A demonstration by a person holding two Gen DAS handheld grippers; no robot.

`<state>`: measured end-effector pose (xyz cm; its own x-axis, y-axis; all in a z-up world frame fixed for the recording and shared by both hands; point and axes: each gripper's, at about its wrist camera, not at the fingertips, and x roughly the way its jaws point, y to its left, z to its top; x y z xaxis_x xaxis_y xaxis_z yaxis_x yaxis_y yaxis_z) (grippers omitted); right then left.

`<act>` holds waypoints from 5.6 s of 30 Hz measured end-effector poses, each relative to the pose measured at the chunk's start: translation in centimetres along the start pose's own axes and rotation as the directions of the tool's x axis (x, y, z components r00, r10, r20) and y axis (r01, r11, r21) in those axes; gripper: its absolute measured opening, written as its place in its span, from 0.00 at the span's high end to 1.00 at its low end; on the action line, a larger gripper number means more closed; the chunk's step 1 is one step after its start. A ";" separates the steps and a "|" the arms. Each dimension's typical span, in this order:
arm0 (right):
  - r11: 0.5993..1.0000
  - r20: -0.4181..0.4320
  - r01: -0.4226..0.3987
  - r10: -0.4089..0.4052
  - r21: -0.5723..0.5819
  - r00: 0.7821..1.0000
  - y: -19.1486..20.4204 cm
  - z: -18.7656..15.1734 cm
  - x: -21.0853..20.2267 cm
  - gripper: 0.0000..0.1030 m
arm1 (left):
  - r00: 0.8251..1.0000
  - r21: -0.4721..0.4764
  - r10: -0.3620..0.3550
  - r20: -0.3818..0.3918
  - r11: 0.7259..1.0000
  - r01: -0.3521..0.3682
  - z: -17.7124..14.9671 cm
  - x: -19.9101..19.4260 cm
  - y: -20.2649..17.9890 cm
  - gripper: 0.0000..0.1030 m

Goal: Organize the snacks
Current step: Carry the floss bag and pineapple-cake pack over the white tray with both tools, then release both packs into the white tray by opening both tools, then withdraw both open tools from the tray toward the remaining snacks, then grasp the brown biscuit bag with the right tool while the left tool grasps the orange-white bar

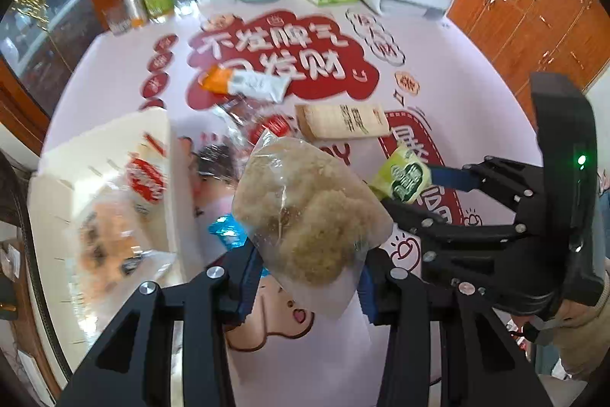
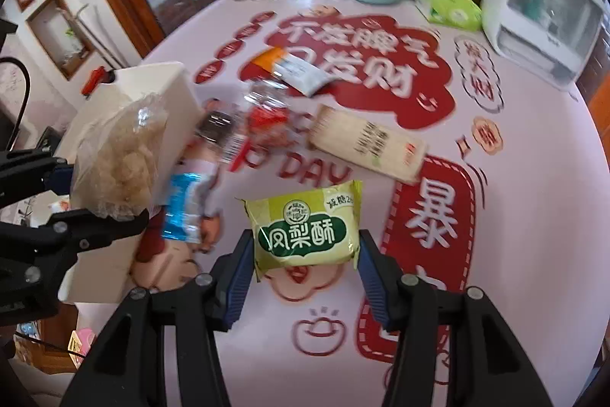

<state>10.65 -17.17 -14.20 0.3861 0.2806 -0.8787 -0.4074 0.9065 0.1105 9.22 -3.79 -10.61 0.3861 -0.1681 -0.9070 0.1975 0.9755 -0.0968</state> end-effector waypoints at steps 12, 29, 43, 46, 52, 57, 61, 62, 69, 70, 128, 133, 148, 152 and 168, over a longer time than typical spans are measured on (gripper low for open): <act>0.985 0.036 -0.085 0.091 -0.150 0.995 8.9 1.9 -0.9 0.49 | 0.974 -0.116 0.203 0.097 0.975 -0.191 -2.3 -6.8 8.8 0.60; 0.943 -0.052 -0.147 0.138 -0.299 0.989 20.0 2.5 3.5 0.48 | 0.938 -0.223 0.346 -0.030 0.913 -0.343 -6.9 -5.7 21.2 0.59; 0.940 -0.015 -0.072 0.071 -0.333 0.997 24.1 6.6 7.6 0.47 | 0.955 -0.201 0.283 -0.090 0.934 -0.296 -7.8 -2.6 24.0 0.58; 0.950 -0.014 -0.036 0.034 -0.312 0.999 24.2 7.5 8.6 0.46 | 0.958 -0.198 0.267 -0.100 0.939 -0.282 -7.8 -2.3 24.3 0.56; 0.968 -0.035 -0.063 0.056 -0.244 0.998 23.2 8.4 9.2 0.42 | 0.962 -0.189 0.259 -0.085 0.944 -0.271 -7.9 -2.6 24.5 0.29; 0.976 -0.040 -0.079 0.073 -0.205 0.997 22.9 8.6 9.3 0.39 | 0.963 -0.193 0.258 -0.082 0.944 -0.269 -7.7 -2.6 24.5 0.22; 0.976 -0.041 -0.094 0.088 -0.194 0.995 22.9 8.4 9.0 0.39 | 0.965 -0.197 0.248 -0.090 0.945 -0.261 -7.6 -2.3 24.5 0.22; 0.977 -0.039 -0.098 0.093 -0.191 0.995 22.9 8.3 8.8 0.39 | 0.965 -0.195 0.248 -0.090 0.945 -0.261 -7.6 -2.2 24.5 0.22; 0.977 -0.046 -0.126 0.119 -0.172 0.992 22.6 8.0 8.2 0.39 | 0.967 -0.186 0.240 -0.088 0.949 -0.253 -7.6 -2.2 23.7 0.22; 0.978 -0.045 -0.124 0.118 -0.169 0.992 22.5 7.9 8.0 0.39 | 0.967 -0.186 0.239 -0.086 0.950 -0.251 -7.6 -2.3 23.7 0.22; 0.894 -0.027 0.076 -0.098 -0.442 0.995 -6.3 6.5 10.3 0.34 | 0.972 0.002 0.230 -0.043 0.973 -0.231 11.5 3.4 4.6 0.21; 0.866 -0.089 -0.035 -0.011 -0.499 0.996 -6.6 7.6 11.9 0.33 | 0.967 -0.003 0.243 -0.076 0.970 -0.244 14.0 5.6 4.8 0.21; 0.816 -0.232 -0.217 0.105 -0.536 0.967 -6.9 7.6 13.3 0.32 | 0.947 -0.075 0.256 -0.195 0.959 -0.275 18.7 13.7 6.4 0.21; 0.849 -0.176 -0.138 0.055 -0.510 0.983 -7.3 7.4 13.0 0.38 | 0.939 -0.112 0.263 -0.221 0.950 -0.293 19.4 15.8 6.9 0.21; 0.995 -0.038 0.083 -0.081 0.052 0.996 -17.2 6.5 10.8 0.45 | 0.936 -0.436 0.179 -0.302 0.848 -0.303 20.3 24.0 11.0 0.21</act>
<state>27.19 -27.68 -22.60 0.3863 0.1944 -0.9017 -0.3301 0.9419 0.0617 38.95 0.00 -25.09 0.1252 0.0601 -0.9903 -0.3420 0.9396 0.0138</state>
